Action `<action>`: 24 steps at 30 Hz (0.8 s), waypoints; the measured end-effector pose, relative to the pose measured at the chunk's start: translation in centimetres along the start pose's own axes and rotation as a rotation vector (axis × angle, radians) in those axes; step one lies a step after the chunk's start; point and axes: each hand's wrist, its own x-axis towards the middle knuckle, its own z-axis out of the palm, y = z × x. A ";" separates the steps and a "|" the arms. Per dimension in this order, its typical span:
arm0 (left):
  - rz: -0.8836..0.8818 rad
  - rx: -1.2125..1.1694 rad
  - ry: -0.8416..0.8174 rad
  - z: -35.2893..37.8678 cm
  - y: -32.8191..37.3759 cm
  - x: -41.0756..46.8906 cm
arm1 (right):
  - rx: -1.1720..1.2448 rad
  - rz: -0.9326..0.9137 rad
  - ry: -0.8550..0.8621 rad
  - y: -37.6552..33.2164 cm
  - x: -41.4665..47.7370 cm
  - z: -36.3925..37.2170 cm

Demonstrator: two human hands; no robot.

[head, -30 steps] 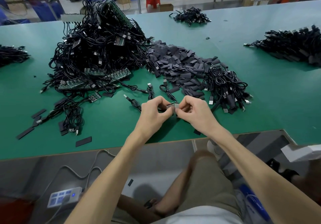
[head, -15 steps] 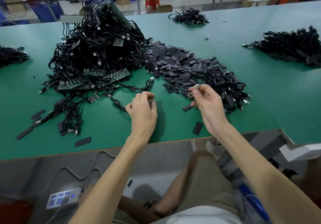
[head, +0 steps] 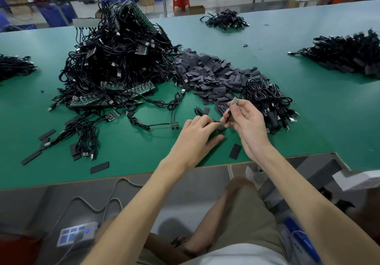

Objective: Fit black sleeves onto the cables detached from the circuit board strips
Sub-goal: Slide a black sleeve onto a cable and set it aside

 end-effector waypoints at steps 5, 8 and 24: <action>-0.101 0.046 0.031 1.2 0.8 1.1 | 0.047 0.021 0.018 0.1 0.1 0.0; -0.190 0.039 0.048 1.6 1.3 2.1 | 0.050 0.016 0.017 0.1 0.0 -0.1; -0.485 -0.840 0.260 0.3 -0.6 1.9 | -0.157 -0.045 -0.043 0.4 0.2 -0.2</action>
